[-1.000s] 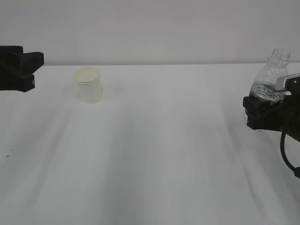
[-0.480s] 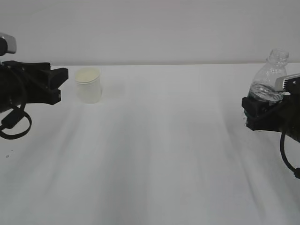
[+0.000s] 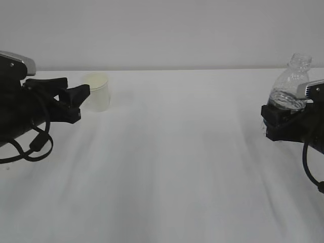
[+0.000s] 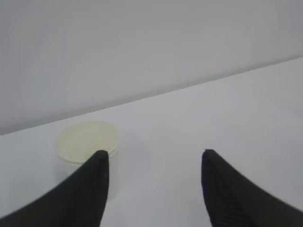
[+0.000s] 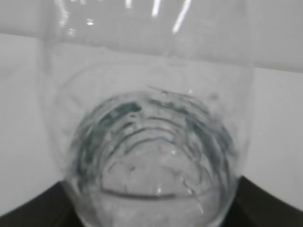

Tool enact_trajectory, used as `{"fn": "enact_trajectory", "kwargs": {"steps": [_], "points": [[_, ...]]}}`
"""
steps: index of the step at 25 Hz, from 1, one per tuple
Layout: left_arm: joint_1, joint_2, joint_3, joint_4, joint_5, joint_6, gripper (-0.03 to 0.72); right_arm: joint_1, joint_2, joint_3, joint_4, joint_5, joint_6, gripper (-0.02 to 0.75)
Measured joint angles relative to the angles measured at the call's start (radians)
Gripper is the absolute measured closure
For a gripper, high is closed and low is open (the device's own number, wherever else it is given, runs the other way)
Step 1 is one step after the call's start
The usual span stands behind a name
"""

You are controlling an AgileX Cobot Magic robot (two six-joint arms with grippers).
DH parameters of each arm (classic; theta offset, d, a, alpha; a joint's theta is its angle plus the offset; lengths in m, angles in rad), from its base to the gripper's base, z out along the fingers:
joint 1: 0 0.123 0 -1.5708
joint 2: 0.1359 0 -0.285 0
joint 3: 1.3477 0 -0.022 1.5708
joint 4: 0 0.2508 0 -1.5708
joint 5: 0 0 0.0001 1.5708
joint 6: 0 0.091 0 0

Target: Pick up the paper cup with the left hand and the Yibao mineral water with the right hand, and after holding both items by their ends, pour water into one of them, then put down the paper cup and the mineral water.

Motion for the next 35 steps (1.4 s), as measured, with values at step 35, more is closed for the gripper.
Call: {"fn": "enact_trajectory", "kwargs": {"steps": [35], "points": [[0.107, 0.426, -0.142, -0.022, -0.190, 0.034, 0.148, 0.000, 0.000, 0.000, -0.006, 0.004, -0.028, 0.303]]}}
